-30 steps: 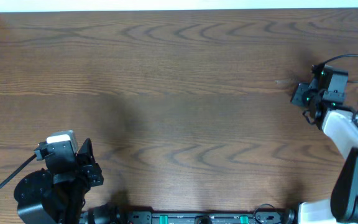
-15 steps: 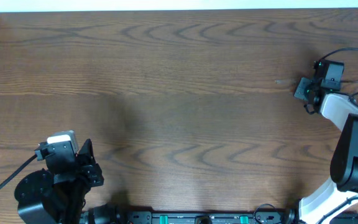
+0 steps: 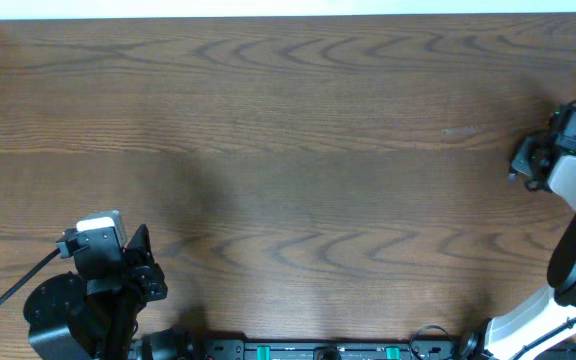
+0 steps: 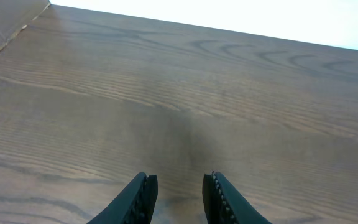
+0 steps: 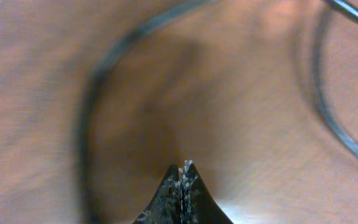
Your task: Untangle cables
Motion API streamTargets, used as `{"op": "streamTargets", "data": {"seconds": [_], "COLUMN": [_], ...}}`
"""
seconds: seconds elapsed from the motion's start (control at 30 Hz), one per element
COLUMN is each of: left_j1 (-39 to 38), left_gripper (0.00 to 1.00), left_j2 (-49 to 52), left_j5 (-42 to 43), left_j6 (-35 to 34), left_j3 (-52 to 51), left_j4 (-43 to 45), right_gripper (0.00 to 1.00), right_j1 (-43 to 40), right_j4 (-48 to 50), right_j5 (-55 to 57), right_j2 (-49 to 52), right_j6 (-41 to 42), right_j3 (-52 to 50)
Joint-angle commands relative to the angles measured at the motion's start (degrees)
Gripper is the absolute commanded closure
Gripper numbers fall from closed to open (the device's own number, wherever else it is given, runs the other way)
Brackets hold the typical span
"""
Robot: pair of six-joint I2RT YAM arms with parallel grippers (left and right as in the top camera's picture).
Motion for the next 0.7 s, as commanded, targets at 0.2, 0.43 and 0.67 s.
{"op": "streamTargets", "data": {"seconds": [0.2,0.43,0.67], "left_j1": [0.28,0.28,0.28], "left_gripper": [0.7,0.7,0.7], "left_j2": [-0.15,-0.15,-0.15], "left_j5": [-0.37,-0.35,-0.35], "left_j6": [0.98,0.98,0.96], "left_j3": [-0.15,-0.15,-0.15], "left_j4": [-0.02,-0.02,-0.04], "right_gripper": [0.99,0.99,0.99], "right_j1": [-4.26,-2.67,1.46], "right_j4": [0.72,2.64,2.93], "right_j5": [-10.12,-15.76,-15.45], "right_j2": [0.57,0.46,0.76], "right_j6": [-0.57,3.34,3.28], "right_j3": [0.94,4.55,8.24]}}
